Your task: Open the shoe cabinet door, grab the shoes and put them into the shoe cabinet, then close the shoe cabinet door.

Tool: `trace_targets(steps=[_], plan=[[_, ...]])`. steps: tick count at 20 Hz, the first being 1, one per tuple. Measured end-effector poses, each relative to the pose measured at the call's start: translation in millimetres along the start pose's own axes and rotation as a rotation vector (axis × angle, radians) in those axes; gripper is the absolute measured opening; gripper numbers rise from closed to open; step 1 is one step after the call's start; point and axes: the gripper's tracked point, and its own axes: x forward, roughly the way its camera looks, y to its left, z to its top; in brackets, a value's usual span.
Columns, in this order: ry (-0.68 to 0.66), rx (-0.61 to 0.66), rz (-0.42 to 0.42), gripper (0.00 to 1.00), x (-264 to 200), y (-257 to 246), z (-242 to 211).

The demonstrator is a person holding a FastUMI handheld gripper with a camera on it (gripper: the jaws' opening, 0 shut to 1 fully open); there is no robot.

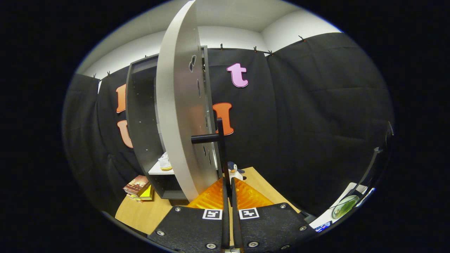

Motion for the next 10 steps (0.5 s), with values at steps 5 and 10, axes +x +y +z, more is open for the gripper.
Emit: trace_targets(steps=[5, 10], plan=[[-0.014, 0.038, 0.007, 0.04, 0.6, -4.4, 1.3], [-0.036, 0.114, -0.042, 0.08, -4.8, -9.8, 7.8]])
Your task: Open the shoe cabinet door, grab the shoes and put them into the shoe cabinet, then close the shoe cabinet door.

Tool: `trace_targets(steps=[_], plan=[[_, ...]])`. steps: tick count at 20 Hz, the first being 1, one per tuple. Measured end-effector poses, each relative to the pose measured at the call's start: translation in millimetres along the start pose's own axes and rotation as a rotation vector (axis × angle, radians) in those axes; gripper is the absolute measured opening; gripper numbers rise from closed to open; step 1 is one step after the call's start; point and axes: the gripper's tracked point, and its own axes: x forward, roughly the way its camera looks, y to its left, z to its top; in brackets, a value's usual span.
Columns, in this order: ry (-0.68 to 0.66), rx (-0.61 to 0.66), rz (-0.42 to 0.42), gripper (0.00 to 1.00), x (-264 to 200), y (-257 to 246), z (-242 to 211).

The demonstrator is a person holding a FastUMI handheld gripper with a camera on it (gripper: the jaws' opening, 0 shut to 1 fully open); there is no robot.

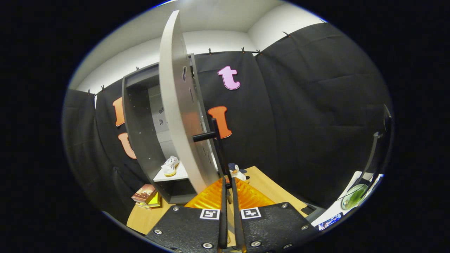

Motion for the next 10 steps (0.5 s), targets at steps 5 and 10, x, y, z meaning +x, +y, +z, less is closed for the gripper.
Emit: trace_targets(steps=[5, 10], plan=[[-0.023, -0.066, -0.015, 0.08, -6, -4, 5], [-0.049, -0.153, 0.095, 0.21, -11, 11, 9]])
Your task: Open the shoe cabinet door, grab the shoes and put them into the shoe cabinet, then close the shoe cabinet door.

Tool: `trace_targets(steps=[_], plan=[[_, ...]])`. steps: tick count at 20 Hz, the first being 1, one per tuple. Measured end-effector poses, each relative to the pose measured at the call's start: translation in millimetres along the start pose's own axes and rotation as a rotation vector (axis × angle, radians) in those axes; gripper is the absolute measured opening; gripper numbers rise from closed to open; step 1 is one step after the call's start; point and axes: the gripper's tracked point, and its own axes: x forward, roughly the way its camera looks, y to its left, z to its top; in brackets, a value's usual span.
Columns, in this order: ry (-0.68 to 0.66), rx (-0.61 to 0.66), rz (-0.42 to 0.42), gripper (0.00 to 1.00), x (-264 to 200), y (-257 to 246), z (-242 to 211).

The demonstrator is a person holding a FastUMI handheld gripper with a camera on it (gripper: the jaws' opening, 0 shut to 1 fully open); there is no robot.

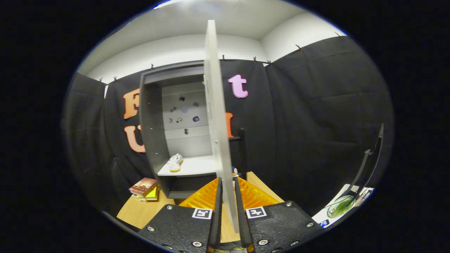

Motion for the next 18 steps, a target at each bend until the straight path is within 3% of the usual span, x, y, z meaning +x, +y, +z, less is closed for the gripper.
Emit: trace_targets(steps=[3, 9, 14, 18], plan=[[0.017, -0.052, 0.085, 0.29, -2, 16, -10], [0.245, -0.114, 0.152, 0.45, -4, 41, -79], [0.379, -0.157, 0.141, 0.58, 25, 43, -144], [0.526, -0.273, 0.132, 0.62, 45, 40, -223]])
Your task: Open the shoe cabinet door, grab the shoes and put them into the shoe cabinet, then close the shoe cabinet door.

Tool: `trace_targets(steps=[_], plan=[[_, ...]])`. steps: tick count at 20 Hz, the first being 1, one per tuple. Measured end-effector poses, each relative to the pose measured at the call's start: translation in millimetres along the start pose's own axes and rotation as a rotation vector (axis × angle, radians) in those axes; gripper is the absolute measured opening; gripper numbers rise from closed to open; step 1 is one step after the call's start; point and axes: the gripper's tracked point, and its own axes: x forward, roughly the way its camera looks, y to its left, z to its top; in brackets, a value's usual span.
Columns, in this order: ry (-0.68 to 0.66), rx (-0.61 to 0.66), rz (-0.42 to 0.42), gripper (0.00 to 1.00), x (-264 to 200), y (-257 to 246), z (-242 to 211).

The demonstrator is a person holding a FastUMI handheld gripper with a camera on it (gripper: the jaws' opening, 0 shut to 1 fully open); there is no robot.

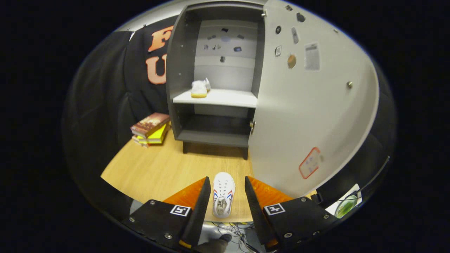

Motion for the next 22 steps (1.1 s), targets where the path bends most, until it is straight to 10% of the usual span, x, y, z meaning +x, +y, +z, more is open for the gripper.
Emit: trace_targets(steps=[8, 22], plan=[[0.274, -0.065, -0.012, 0.62, 92, 8, -111], [0.39, -0.08, -0.038, 0.42, 187, 3, -165]])
